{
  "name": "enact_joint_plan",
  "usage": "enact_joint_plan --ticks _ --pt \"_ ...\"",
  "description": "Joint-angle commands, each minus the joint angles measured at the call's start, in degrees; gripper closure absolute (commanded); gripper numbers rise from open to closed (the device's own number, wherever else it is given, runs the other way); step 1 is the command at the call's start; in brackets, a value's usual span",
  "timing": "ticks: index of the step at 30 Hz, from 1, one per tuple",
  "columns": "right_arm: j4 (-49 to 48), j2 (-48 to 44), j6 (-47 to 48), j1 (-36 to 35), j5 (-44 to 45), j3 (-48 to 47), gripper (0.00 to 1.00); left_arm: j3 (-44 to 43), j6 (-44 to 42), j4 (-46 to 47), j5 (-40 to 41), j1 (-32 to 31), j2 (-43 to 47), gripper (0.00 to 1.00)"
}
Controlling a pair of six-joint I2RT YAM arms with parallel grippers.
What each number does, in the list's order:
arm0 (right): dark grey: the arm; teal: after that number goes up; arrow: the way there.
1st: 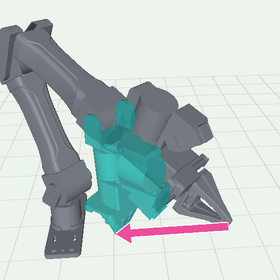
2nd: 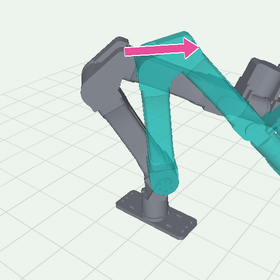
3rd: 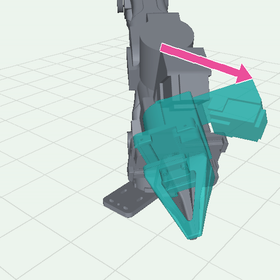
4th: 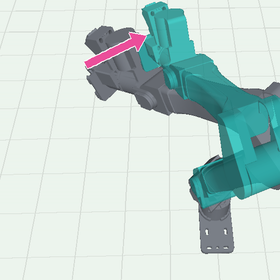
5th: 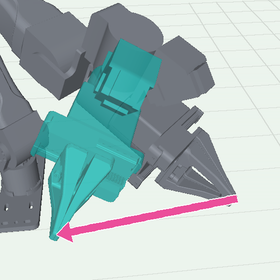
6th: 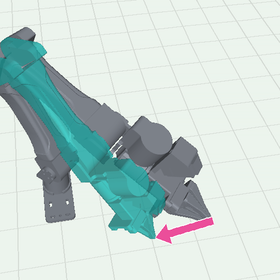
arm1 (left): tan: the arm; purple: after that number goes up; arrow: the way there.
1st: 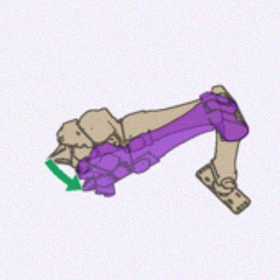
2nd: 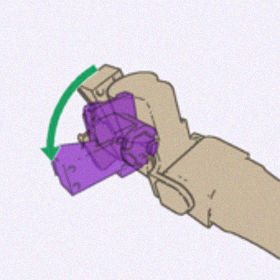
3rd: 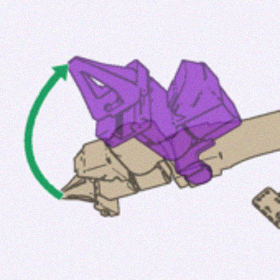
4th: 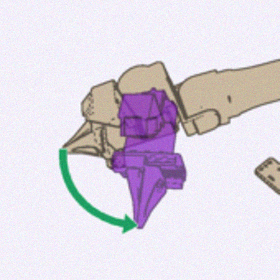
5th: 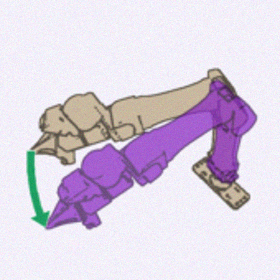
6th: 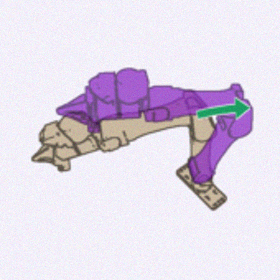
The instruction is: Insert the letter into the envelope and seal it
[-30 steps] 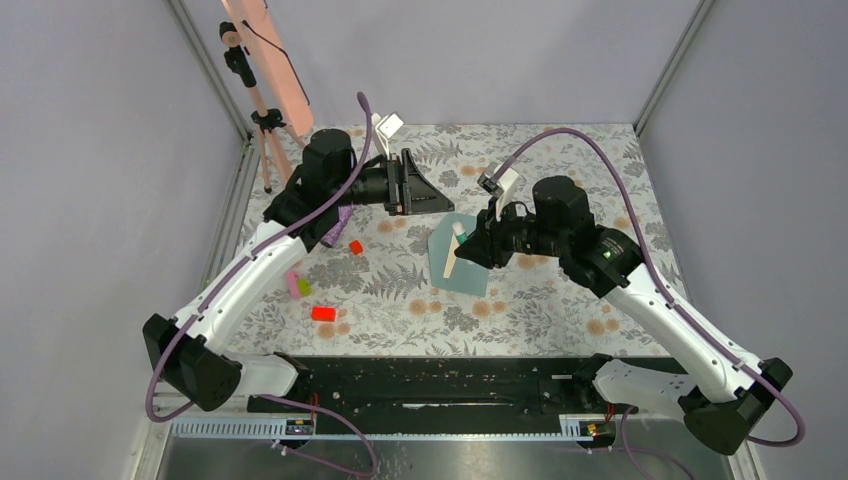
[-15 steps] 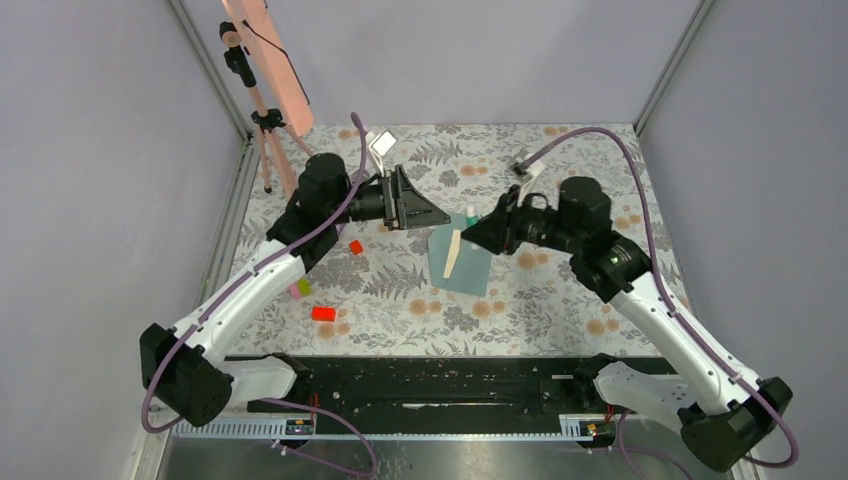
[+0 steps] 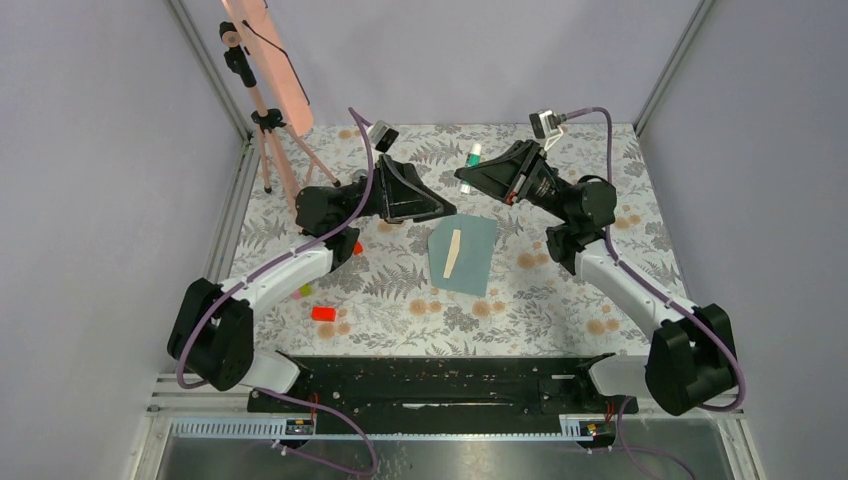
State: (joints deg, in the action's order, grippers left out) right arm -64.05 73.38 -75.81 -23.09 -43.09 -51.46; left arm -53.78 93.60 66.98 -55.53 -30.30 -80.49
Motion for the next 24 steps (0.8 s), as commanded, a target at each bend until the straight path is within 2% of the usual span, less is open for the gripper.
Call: enact_joint_plan --ticks 1,9,24 --pt "-17.4 1.2 -11.5 0.4 -0.8 -2.5 1.00 -1.0 8.2 15.1 0.0 0.2 -0.5 0.36" --pt "-18.1 2.0 -12.1 -0.2 -0.8 -3.7 1.00 -3.5 9.1 15.4 1.7 -0.7 -3.0 0.38" --pt "-19.2 7.3 -12.8 -5.9 -2.4 -6.7 1.00 -6.4 10.9 16.4 3.2 -1.7 -4.6 0.40"
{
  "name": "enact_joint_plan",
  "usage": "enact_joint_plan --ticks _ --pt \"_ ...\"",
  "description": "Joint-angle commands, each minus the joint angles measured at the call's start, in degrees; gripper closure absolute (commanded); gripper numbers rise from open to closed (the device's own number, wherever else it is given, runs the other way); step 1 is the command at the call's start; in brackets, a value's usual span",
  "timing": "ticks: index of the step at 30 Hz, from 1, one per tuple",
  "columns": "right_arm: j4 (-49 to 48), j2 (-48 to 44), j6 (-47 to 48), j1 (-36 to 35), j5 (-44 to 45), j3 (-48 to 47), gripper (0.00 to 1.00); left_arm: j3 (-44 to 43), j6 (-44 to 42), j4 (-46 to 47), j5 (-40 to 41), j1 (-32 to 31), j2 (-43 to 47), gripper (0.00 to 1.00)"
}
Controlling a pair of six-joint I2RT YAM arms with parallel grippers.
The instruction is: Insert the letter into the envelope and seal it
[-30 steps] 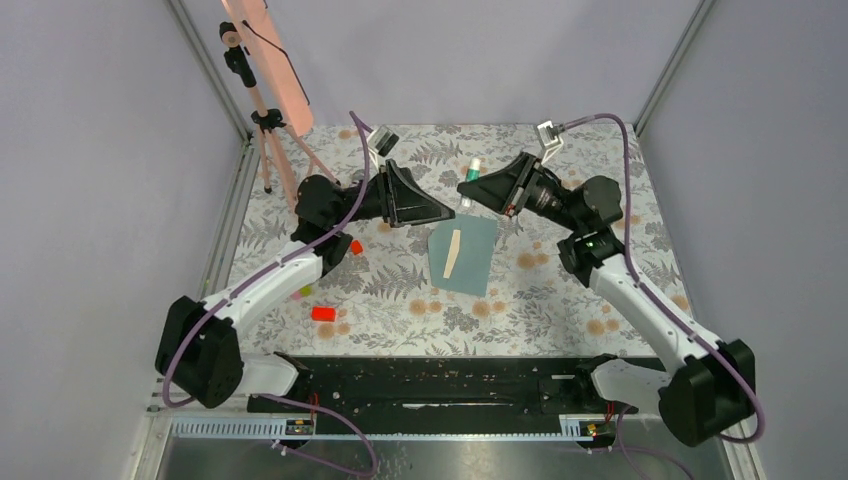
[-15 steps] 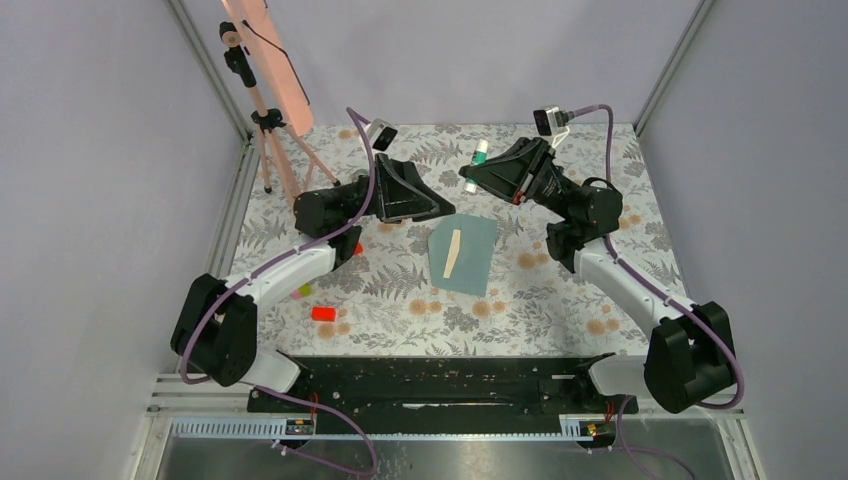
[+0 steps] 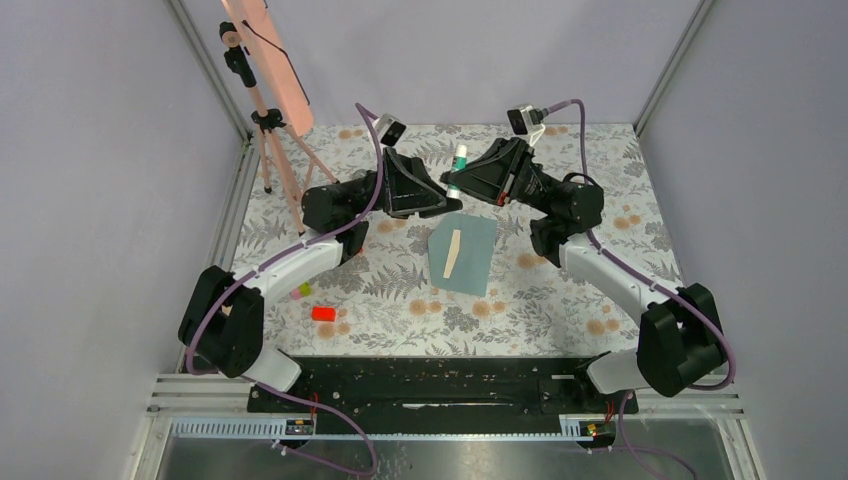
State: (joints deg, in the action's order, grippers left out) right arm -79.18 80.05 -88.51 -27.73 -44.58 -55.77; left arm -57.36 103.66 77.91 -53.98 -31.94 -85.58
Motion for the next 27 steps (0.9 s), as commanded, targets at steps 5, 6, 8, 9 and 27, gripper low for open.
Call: enact_joint_plan --ticks 5,6,8,9,27 --pt "-4.3 1.5 -0.1 -2.1 -0.9 -2.4 1.00 -2.9 0.9 5.5 2.0 -0.1 0.3 0.43" --pt "-4.3 1.6 -0.1 -2.3 -0.9 -2.4 1.00 -2.9 0.9 5.6 2.1 -0.1 0.3 0.44" --pt "-4.3 1.8 -0.1 -2.7 -1.0 -2.4 1.00 -2.9 1.0 5.7 2.2 -0.1 0.1 0.47" --pt "-4.3 1.9 -0.1 -2.7 -1.0 -2.3 1.00 -3.0 1.1 5.7 2.3 -0.1 0.0 0.48" --pt "19.7 -4.8 16.4 -3.8 -2.5 1.3 1.00 -1.7 1.7 0.0 0.6 0.0 -0.3 1.00"
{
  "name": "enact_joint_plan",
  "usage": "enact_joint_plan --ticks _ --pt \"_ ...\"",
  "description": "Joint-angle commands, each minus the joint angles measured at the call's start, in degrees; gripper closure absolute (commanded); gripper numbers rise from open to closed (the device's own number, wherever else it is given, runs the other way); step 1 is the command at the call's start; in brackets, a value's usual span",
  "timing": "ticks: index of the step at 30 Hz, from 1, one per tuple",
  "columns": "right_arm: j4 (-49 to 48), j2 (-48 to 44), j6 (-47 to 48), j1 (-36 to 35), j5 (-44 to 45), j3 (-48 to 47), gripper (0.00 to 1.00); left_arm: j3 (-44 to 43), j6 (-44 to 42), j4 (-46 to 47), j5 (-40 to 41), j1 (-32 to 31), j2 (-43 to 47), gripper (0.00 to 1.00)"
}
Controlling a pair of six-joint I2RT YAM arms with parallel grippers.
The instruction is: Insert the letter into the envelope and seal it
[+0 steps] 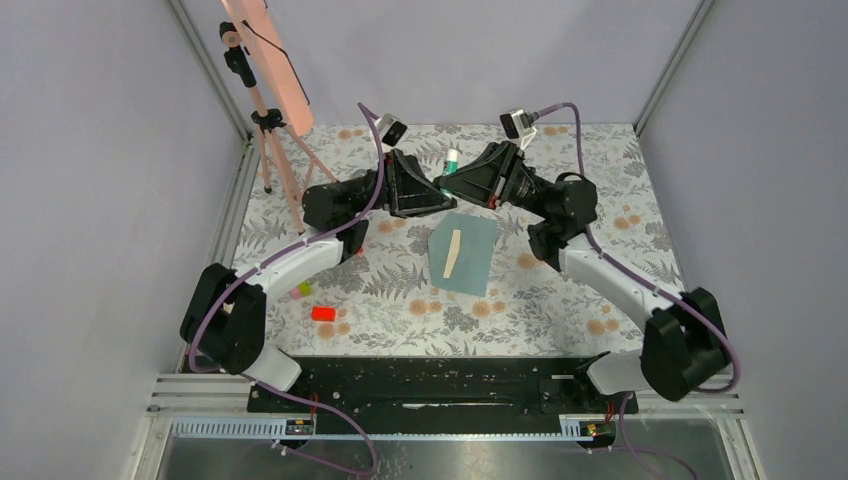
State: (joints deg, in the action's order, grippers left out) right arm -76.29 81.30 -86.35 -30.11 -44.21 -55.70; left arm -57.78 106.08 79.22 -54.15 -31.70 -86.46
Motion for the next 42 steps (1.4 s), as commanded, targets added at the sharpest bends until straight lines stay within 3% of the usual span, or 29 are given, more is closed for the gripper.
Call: enact_joint_plan --ticks 1,4,6,9,12,16,19,21,24,29,35,42 --pt "24.3 -8.7 20.3 -1.6 -1.3 1.6 1.00 -1.1 -3.0 -5.8 -0.5 -0.3 1.2 1.00" --pt "47.6 -14.7 37.3 -3.9 5.4 -0.3 1.00 -0.5 -14.7 -24.2 -1.5 -0.3 5.2 1.00" --pt "57.0 -16.1 43.9 -5.1 9.1 -2.4 1.00 -2.5 -28.0 -42.7 -0.6 -0.4 9.0 1.00" --pt "58.7 -15.7 44.8 -5.5 9.8 -3.1 1.00 -9.6 -48.3 -72.8 5.0 -1.2 11.9 1.00" --pt "58.2 -14.8 44.4 -6.3 9.9 -3.1 1.00 -15.1 -56.4 -84.0 7.4 -1.9 12.1 0.99" --pt "59.1 -15.0 45.6 -6.2 8.9 -3.8 1.00 -18.4 -60.9 -90.3 5.5 -1.8 12.8 0.45" --pt "65.5 -15.5 50.0 -5.7 6.2 -6.1 1.00 -22.0 -68.8 -101.1 4.9 -0.4 13.7 0.32" --pt "71.5 -15.6 54.1 -5.5 4.1 -7.6 1.00 -23.9 -72.5 -106.1 2.3 1.5 14.3 0.31" --pt "79.0 -16.0 58.9 -5.6 2.5 -9.3 1.00 -24.9 -73.3 -107.7 0.9 3.9 14.8 0.34" --pt "84.6 -17.5 62.9 -5.6 3.3 -10.3 1.00 -24.1 -68.9 -102.7 1.4 4.2 13.8 0.35" --pt "84.7 -17.6 63.0 -5.6 3.0 -10.4 1.00 -20.9 -61.7 -93.2 1.0 3.8 13.3 0.33" --pt "84.7 -17.0 62.9 -5.7 2.6 -11.4 1.00 -22.5 -64.3 -96.0 2.4 1.0 11.4 0.40"
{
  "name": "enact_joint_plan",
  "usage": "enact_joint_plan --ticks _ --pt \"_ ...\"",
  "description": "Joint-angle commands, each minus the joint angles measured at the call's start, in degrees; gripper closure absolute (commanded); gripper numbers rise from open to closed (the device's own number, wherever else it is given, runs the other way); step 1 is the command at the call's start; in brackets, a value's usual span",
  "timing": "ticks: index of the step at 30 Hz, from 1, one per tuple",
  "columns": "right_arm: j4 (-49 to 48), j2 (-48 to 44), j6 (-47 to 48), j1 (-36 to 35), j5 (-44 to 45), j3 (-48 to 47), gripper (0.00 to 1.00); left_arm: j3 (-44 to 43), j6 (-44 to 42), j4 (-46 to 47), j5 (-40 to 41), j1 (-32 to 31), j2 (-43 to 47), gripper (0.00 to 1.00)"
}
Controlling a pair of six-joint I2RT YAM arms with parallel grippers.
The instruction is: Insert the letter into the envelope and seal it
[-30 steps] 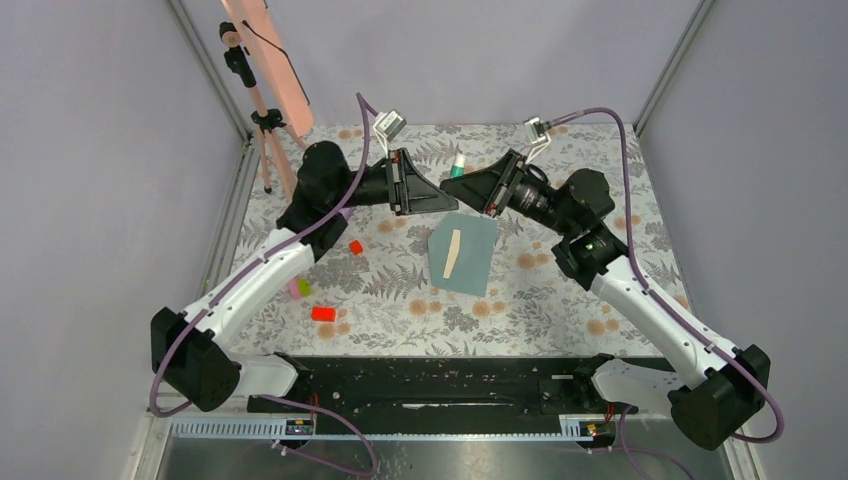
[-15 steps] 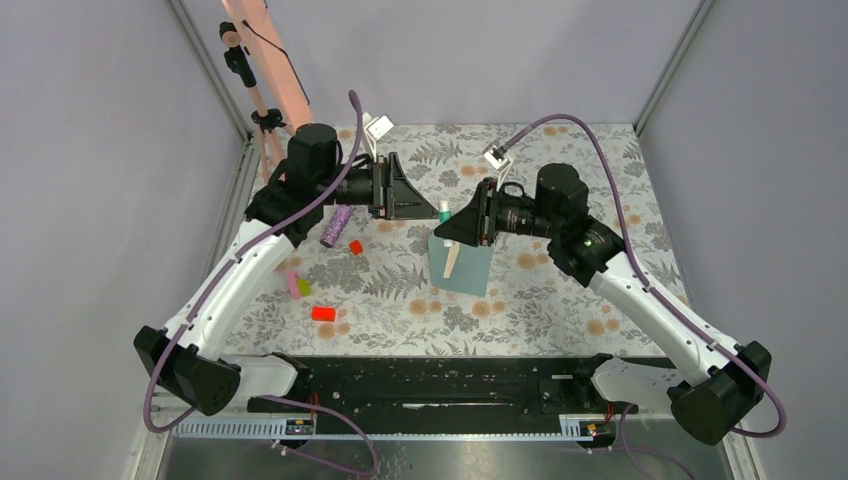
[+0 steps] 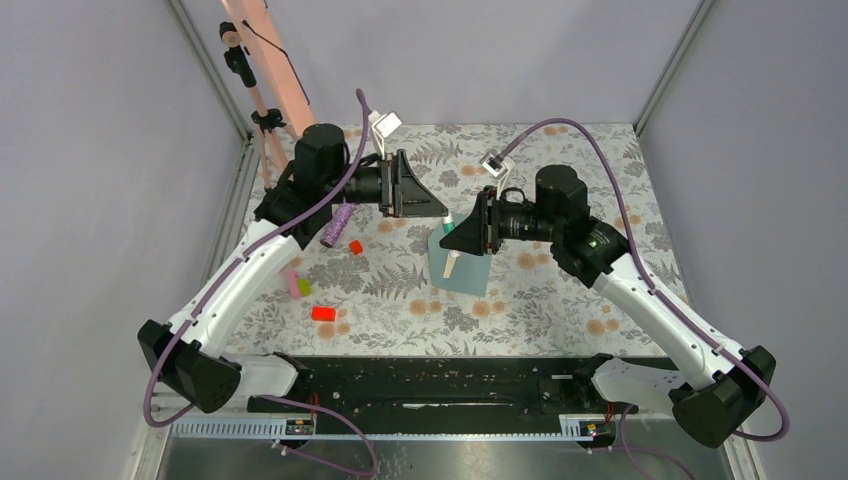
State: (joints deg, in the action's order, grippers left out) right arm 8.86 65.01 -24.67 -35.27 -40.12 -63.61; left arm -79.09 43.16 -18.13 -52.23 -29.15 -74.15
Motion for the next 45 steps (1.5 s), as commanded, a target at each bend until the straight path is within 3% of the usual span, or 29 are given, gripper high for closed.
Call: enact_joint_plan --ticks 1,8,15,20,27,29,30,33,36,38,41,45 --pt "-0.5 -0.6 1.2 -0.5 -1.6 -3.7 1.00 -1.9 -2.5 -0.7 1.1 -1.7 -1.3 0.41" --pt "-0.6 0.0 1.3 -0.5 -2.1 -4.1 1.00 -3.2 -4.7 -4.4 2.1 -2.2 -2.8 0.42" --pt "-0.6 0.5 1.3 -0.5 -2.2 -4.1 1.00 -4.1 -4.6 -4.2 2.1 -3.4 -4.0 0.62" --pt "-0.6 0.5 1.5 -0.5 -1.9 -3.8 1.00 -4.0 -4.4 -4.0 0.4 -3.8 -4.7 0.66" --pt "-0.3 0.0 1.9 -0.4 -0.8 -3.5 1.00 -4.2 -4.6 -4.0 0.0 -3.9 -4.9 0.97" --pt "0.7 -0.3 1.7 -0.5 1.2 -3.6 1.00 -4.3 -4.2 -4.0 1.3 -3.9 -4.7 1.00" --pt "1.2 -0.7 1.5 -0.5 2.9 -3.6 0.91 -4.3 -4.0 -4.0 2.0 -3.8 -4.7 1.00" --pt "2.1 -2.3 0.8 -0.3 9.2 -2.6 0.46 -3.8 -1.9 -2.5 5.6 -3.6 -4.4 1.00" --pt "0.3 -5.7 -1.3 -0.4 15.8 -0.1 0.25 -0.2 5.7 4.4 9.3 -1.9 -3.6 1.00" --pt "-2.8 -9.1 -4.6 -0.4 22.4 3.2 0.04 3.1 13.8 10.3 11.8 -0.5 -3.1 1.00" --pt "-8.1 -14.4 -11.3 -0.5 32.0 9.3 0.00 5.5 19.6 14.8 16.4 0.3 -3.0 1.00" --pt "-24.4 -18.9 -19.7 -0.4 38.1 19.4 0.01 6.7 24.5 16.6 20.6 0.3 -3.0 1.00"
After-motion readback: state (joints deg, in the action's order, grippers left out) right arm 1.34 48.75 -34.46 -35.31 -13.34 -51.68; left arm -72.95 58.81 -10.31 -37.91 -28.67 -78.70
